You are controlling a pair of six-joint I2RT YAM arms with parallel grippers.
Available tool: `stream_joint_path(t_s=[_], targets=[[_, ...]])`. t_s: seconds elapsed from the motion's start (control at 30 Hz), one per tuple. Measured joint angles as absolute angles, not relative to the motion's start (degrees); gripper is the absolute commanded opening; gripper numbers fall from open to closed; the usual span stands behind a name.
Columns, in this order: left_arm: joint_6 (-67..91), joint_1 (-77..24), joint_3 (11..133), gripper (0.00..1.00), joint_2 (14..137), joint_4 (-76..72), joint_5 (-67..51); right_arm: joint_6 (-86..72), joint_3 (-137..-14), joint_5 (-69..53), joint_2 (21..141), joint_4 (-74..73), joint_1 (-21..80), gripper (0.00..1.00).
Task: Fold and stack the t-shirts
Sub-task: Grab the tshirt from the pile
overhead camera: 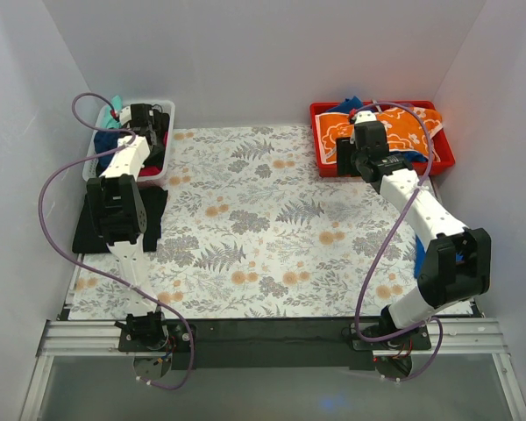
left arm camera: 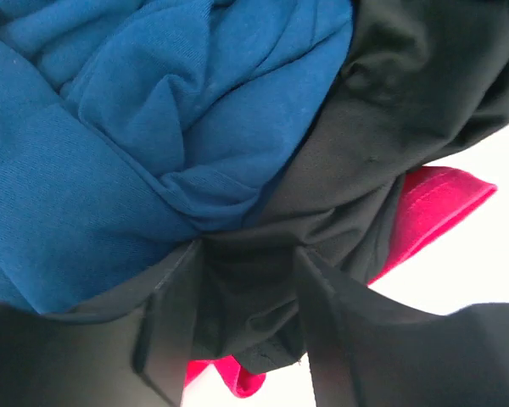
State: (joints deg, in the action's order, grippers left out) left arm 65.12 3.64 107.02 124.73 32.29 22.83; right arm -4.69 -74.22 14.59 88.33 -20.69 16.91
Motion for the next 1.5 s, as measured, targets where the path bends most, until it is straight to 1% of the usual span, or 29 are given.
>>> stream_joint_path(t_s=[0.07, 0.1, 0.13, 0.17, 0.2, 0.47, 0.63, 0.93, 1.07, 1.17, 1.33, 1.37, 1.5], targets=[[65.4, 3.8, 107.9, 0.35, 125.4, 33.1, 22.5, -4.7, -74.2, 14.6, 88.4, -20.7, 16.9, 0.69], [65.5, 3.9, 108.3, 0.23, 125.6, 33.2, 22.3, -4.7, -74.2, 14.6, 88.4, -20.6, 16.9, 0.69], [65.5, 3.9, 109.0, 0.15, 125.8, 33.6, 22.2, -4.7, -74.2, 14.6, 88.5, -20.6, 16.9, 0.69], [65.5, 3.9, 109.8, 0.04, 126.1, 33.9, 22.0, -4.7, -74.2, 14.6, 88.6, -20.5, 16.9, 0.69], [65.6, 3.9, 110.5, 0.00, 126.3, 34.1, 21.8, -4.8, -74.2, 14.6, 88.8, -20.5, 16.9, 0.69], [65.3, 3.9, 111.5, 0.00, 126.2, 34.8, 21.4, -5.4, -74.2, 14.2, 89.9, -20.5, 16.9, 0.67], [65.2, 3.9, 110.2, 0.00, 123.7, 34.7, 20.9, -6.1, -74.5, 13.4, 90.4, -20.5, 17.0, 0.66], [65.0, 3.6, 108.1, 0.00, 112.3, 34.3, 18.1, -6.9, -74.5, 13.2, 90.5, -20.5, 17.4, 0.65], [63.6, 1.9, 107.5, 0.00, 106.9, 32.4, 16.2, -7.3, -74.5, 12.9, 90.5, -20.5, 17.7, 0.65], [62.1, -0.8, 111.4, 0.00, 105.1, 32.0, 15.4, -7.3, -74.5, 12.8, 90.5, -20.5, 17.8, 0.65], [60.5, -2.9, 126.7, 0.00, 104.8, 30.8, 14.8, -7.3, -74.6, 11.8, 90.5, -20.6, 18.2, 0.64], [60.5, -2.5, 131.0, 0.00, 100.2, 28.6, 12.9, -7.3, -74.6, 11.7, 90.5, -20.7, 18.2, 0.64], [62.2, -3.8, 129.8, 0.00, 94.6, 27.0, 5.3, -7.3, -74.9, 11.8, 90.3, -20.9, 18.5, 0.64]])
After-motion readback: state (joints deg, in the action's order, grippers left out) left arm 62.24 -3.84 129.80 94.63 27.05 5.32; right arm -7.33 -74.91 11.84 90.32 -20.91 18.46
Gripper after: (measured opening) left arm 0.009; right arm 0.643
